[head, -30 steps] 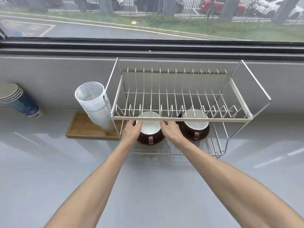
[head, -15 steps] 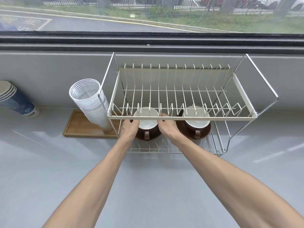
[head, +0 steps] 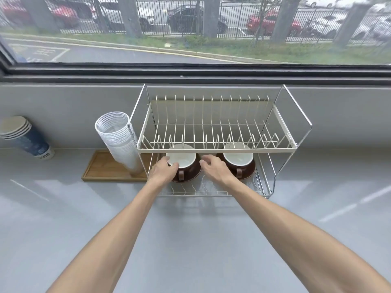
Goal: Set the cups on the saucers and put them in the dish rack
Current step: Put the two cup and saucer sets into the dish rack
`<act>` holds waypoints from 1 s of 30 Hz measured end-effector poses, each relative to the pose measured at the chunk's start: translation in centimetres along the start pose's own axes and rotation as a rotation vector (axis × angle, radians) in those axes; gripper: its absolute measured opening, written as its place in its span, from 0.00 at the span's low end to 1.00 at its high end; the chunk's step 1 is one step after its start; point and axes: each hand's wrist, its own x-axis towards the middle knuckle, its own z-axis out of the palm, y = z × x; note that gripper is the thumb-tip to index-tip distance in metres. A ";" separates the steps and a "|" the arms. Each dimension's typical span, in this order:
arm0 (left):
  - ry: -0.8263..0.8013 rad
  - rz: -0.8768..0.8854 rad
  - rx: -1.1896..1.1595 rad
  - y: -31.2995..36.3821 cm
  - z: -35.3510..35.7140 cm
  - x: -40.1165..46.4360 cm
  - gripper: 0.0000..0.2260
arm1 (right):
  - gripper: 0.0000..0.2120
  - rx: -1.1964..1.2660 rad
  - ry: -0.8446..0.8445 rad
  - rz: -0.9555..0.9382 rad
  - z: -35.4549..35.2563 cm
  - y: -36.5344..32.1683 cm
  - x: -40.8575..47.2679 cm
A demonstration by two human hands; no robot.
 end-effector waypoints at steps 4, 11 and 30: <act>0.004 0.045 0.152 1.1 -0.1 -1.9 0.22 | 0.20 -0.064 0.027 -0.012 -1.9 1.1 -1.6; 0.086 0.179 0.350 4.8 2.3 -4.3 0.19 | 0.20 -0.333 0.217 -0.042 -5.1 3.5 -2.8; -0.065 -0.086 -0.474 9.4 12.7 0.2 0.36 | 0.24 -0.090 0.333 0.123 -7.7 8.7 2.2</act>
